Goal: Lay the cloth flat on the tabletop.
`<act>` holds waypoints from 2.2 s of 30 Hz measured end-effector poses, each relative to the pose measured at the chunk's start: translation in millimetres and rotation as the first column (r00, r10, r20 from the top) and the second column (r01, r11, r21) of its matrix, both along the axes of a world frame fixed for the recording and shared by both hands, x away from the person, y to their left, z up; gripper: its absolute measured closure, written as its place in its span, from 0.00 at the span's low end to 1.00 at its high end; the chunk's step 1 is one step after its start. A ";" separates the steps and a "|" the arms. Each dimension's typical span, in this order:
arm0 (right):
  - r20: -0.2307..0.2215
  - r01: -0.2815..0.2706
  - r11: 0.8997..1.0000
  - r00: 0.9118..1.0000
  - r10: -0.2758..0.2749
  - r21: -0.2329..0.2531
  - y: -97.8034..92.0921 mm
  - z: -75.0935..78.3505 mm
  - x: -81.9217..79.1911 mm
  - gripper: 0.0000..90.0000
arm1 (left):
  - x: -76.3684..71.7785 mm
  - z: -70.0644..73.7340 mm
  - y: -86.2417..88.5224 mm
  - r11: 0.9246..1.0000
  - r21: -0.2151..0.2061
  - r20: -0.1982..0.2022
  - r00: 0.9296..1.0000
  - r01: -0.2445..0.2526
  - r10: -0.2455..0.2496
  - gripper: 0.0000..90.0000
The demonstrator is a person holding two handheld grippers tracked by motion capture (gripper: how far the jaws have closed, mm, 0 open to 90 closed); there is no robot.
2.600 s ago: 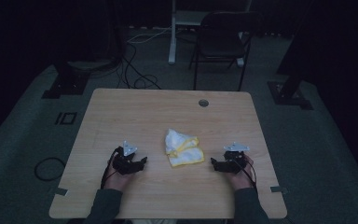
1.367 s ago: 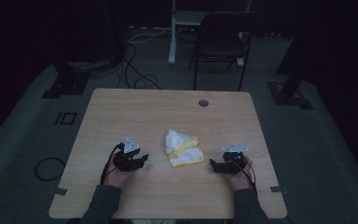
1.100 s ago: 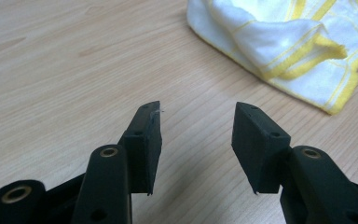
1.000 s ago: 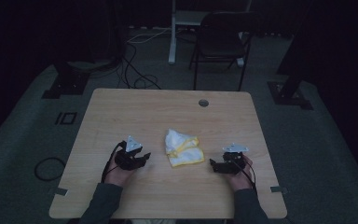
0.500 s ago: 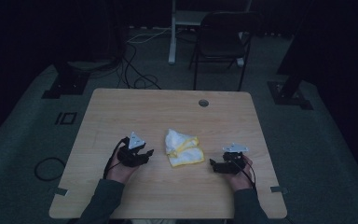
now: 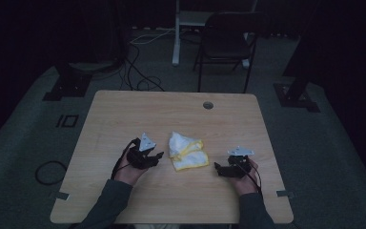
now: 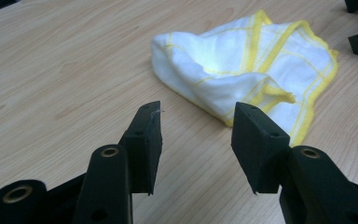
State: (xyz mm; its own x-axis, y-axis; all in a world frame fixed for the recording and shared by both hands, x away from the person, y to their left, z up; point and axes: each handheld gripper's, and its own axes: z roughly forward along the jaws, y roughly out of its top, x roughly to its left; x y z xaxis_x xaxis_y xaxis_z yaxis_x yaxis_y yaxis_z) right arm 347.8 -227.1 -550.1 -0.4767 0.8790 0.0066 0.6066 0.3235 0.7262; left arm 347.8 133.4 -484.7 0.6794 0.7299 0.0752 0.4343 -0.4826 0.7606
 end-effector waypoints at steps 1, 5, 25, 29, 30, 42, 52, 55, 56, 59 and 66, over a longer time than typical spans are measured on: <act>0.000 0.000 1.000 1.000 0.000 0.001 0.1 0.0 0.0 0.15 | 0.4 0.2 -1.4 1.000 0.002 -0.001 1.000 0.006 -0.006 0.59; 0.000 0.000 1.000 1.000 0.000 0.001 0.1 0.0 0.0 0.15 | 2.0 0.1 -4.9 1.000 0.000 -0.004 1.000 0.012 -0.012 0.59; 0.000 0.000 1.000 1.000 0.000 0.000 0.0 0.0 0.0 0.15 | 7.2 -2.5 -26.7 0.998 0.003 -0.012 0.998 0.060 -0.060 0.60; 0.000 0.000 1.000 1.000 0.000 0.000 0.0 0.0 0.0 0.15 | 8.5 -2.9 -30.8 0.998 0.001 -0.014 0.998 0.069 -0.069 0.60; 0.000 0.000 1.000 1.000 0.000 0.000 0.0 0.0 0.0 0.15 | 8.8 -2.8 -32.0 0.997 0.005 -0.015 0.997 0.074 -0.074 0.60; 0.000 -0.001 1.000 1.000 0.001 0.000 0.0 0.0 0.0 0.15 | 12.3 -2.4 -47.4 0.994 0.006 -0.019 0.994 0.109 -0.109 0.60; -0.001 0.001 1.000 1.000 -0.001 0.001 0.1 0.0 -0.1 0.15 | 16.0 -2.5 -56.1 0.991 0.008 -0.027 0.991 0.135 -0.135 0.60; -0.001 0.002 1.000 1.000 -0.002 0.002 0.2 0.1 -0.1 0.15 | 17.4 -2.5 -58.8 0.989 0.017 -0.030 0.989 0.148 -0.147 0.60; -0.001 0.001 1.000 1.000 -0.001 0.001 0.2 0.0 -0.1 0.15 | 18.3 -2.4 -59.8 0.988 0.017 -0.029 0.988 0.152 -0.151 0.60; -0.001 0.001 1.000 1.000 -0.001 0.001 0.2 0.0 -0.1 0.15 | 22.3 -1.2 -62.3 0.988 0.012 -0.035 0.987 0.156 -0.156 0.60; 0.001 -0.006 1.000 1.000 0.006 0.000 0.2 0.0 -0.2 0.15 | 25.1 -3.0 -67.0 0.980 0.026 -0.051 0.979 0.197 -0.196 0.59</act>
